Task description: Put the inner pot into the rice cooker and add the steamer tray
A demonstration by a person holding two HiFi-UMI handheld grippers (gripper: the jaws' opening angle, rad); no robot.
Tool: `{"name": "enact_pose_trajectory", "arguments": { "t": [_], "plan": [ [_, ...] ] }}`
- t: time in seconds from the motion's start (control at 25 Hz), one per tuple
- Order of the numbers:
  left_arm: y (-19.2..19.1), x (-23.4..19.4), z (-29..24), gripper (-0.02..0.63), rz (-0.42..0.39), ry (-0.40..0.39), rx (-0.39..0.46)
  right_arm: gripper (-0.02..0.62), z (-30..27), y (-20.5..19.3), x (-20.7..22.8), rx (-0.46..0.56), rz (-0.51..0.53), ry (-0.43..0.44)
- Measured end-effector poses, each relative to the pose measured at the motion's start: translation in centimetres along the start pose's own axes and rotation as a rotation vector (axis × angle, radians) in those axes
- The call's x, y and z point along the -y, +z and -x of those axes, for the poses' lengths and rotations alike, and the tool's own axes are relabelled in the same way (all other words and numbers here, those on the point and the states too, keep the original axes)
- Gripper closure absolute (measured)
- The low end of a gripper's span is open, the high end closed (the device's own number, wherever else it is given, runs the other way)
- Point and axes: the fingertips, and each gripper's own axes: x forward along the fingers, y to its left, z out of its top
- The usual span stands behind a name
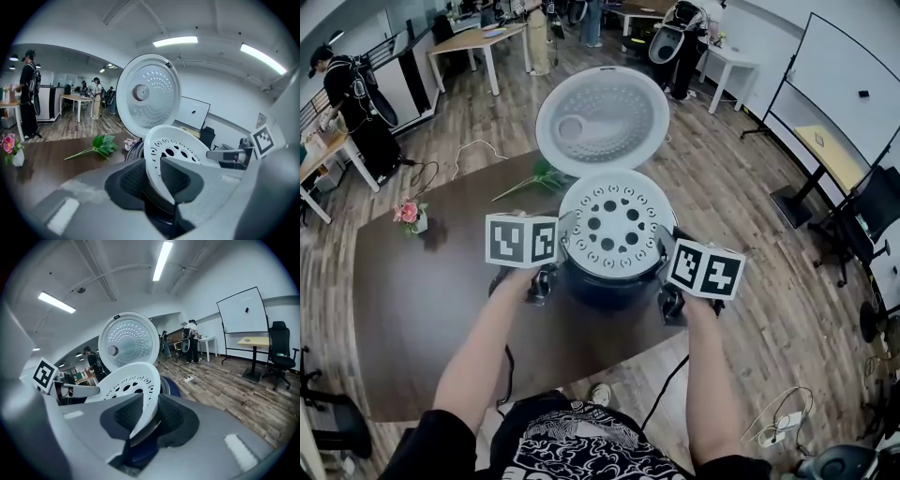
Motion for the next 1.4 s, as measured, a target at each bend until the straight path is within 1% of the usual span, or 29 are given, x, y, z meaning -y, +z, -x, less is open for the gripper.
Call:
{"name": "enact_pose_trajectory", "arguments": {
  "t": [0.12,0.36,0.52,0.64,0.8,0.88,1.0,1.16,1.28,1.4],
  "plan": [
    [-0.1,0.1,-0.1,0.509,-0.045,0.003,-0.005,0.491,0.0,0.0,0.1,0.005,0.032,-0.036],
    [-0.4,0.0,-0.2,0.497,-0.098,0.002,-0.011,0.483,-0.1,-0.1,-0.1,-0.003,0.093,-0.087],
    [-1.2,0.3,-0.5,0.488,-0.128,0.013,-0.025,0.482,0.0,-0.2,0.0,-0.001,0.133,-0.113],
    [-1.2,0.0,-0.6,0.482,-0.137,0.007,-0.026,0.482,-0.1,-0.1,-0.1,0.002,0.139,-0.138],
    [-0.9,-0.6,-0.4,0.479,-0.154,0.017,-0.019,0.480,-0.4,0.1,-0.7,0.009,0.155,-0.147],
    [-0.9,-0.5,-0.4,0.477,-0.159,0.019,-0.019,0.469,-0.2,0.1,-0.6,0.011,0.163,-0.154],
    [-1.2,-0.3,-0.4,0.451,-0.150,0.003,-0.023,0.468,0.0,-0.4,-0.7,0.008,0.182,-0.161],
    [-1.8,-0.5,-0.1,0.442,-0.202,0.014,-0.036,0.465,0.0,-0.6,-1.4,0.018,0.184,-0.150],
    [-2.5,-0.4,0.3,0.442,-0.202,0.010,-0.049,0.465,0.3,-0.5,-1.9,0.027,0.183,-0.132],
    [-2.0,-0.4,0.7,0.442,-0.204,0.015,-0.022,0.465,0.6,-0.1,-2.4,0.042,0.187,-0.122]
  ]
}}
